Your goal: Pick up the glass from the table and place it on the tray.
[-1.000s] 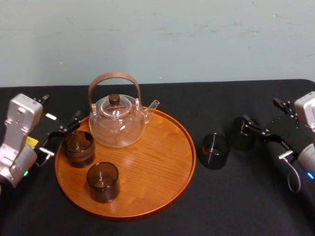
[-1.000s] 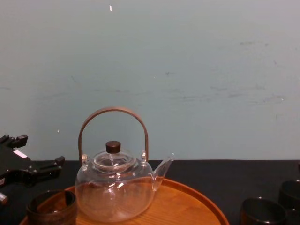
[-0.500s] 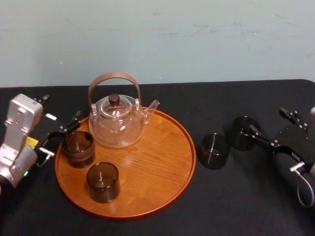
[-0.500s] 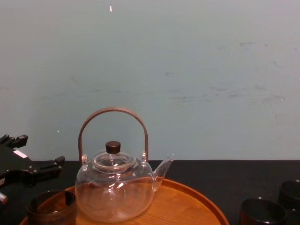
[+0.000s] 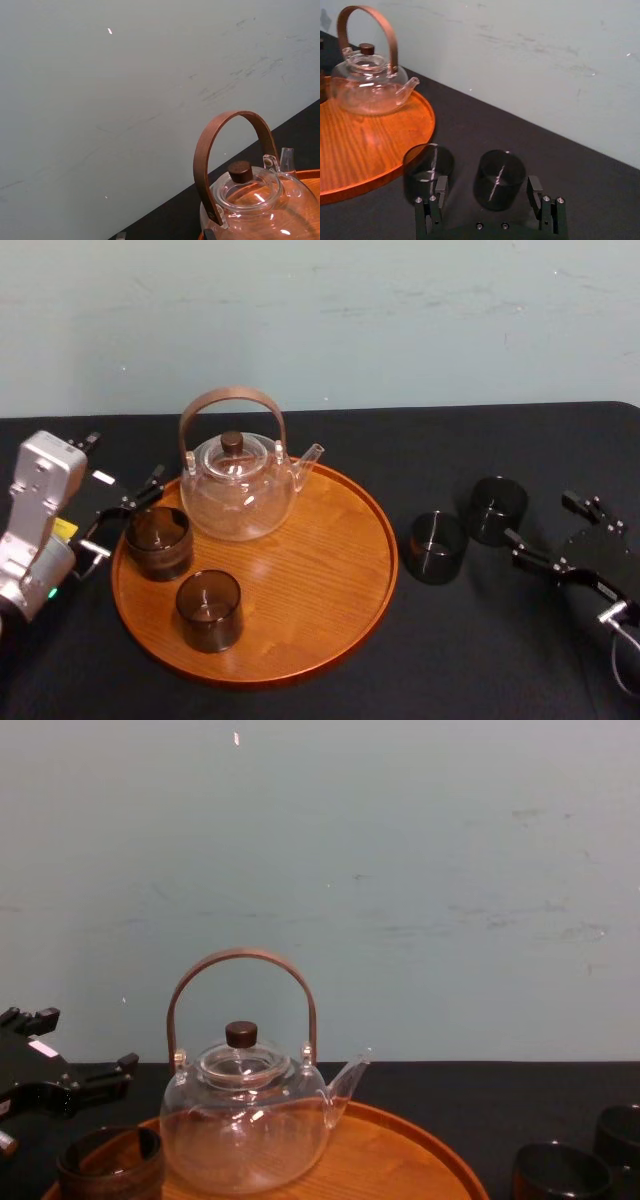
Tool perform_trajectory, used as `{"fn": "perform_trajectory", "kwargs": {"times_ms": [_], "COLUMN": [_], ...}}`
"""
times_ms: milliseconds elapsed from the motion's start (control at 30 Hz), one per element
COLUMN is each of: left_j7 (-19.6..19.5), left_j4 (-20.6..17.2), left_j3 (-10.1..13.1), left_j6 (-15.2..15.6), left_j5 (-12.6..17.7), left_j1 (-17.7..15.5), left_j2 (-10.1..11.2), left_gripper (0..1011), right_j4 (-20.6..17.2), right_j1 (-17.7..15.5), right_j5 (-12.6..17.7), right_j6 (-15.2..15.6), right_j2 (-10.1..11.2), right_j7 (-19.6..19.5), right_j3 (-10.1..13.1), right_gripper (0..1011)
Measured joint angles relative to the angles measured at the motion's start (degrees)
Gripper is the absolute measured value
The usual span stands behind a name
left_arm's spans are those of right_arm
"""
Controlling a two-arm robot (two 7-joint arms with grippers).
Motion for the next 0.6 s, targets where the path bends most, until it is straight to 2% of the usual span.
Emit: {"fn": "perform_trajectory", "kwargs": {"times_ms": [600], "left_j7": [0.0], "left_j4": [0.0], "left_j3": [0.0], "left_j6": [0.0], "left_j5": [0.0], "left_j1": [0.0], "left_j2": [0.0], "left_gripper": [1001], "right_j4": [-2.3], "right_j1": [-3.1], "right_j5": [0.6], "right_j6": [3.0], "right_j2": [-0.8], "right_j7": [4.6], "right_j3": [1.0], "right_gripper": [1002]}}
